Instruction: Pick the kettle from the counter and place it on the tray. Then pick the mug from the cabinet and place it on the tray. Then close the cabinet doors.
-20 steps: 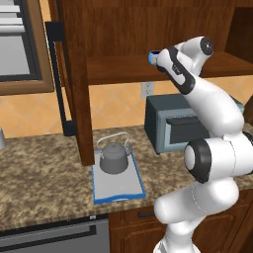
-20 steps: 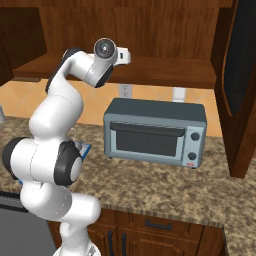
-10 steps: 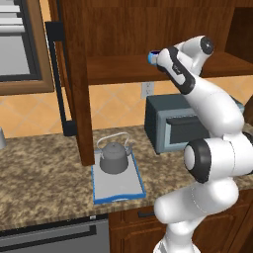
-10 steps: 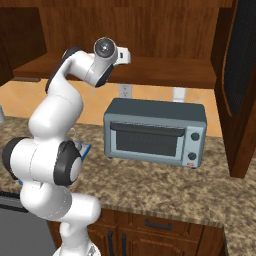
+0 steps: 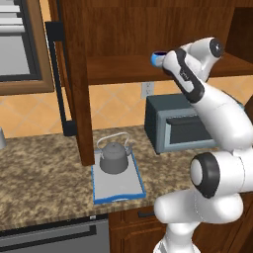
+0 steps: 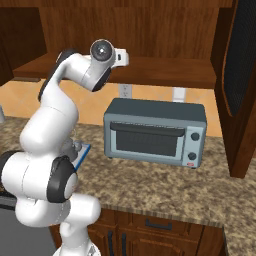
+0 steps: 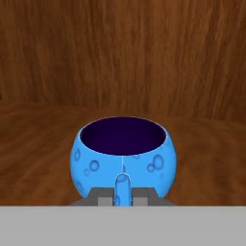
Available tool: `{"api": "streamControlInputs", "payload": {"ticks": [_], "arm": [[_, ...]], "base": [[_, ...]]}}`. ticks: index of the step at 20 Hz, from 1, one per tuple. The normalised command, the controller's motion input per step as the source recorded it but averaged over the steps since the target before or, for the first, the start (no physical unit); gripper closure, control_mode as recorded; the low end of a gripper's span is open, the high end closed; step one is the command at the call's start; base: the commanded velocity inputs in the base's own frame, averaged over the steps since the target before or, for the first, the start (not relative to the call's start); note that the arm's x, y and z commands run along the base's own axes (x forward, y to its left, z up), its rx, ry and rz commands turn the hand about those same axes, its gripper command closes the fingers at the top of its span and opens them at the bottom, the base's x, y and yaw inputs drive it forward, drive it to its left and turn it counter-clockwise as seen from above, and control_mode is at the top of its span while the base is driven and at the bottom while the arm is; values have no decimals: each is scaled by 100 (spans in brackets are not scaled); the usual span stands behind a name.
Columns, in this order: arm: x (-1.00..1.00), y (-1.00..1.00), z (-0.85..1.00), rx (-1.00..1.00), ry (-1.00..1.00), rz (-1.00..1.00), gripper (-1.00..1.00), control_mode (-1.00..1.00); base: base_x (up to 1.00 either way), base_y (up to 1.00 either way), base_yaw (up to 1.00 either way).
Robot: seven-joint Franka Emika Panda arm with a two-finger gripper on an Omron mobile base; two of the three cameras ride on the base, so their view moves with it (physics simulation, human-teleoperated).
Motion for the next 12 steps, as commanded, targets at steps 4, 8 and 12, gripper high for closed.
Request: {"api": "streamControlInputs", "payload": {"ticks": [4,8,12], "arm": [[-79,11,14,0,-3,11,100,-100],[-94,15,11,0,-5,14,100,-100],[-99,17,26,0,-5,11,100,-100]], "base": [[0,0,0],[0,0,0],[0,0,0]]}}
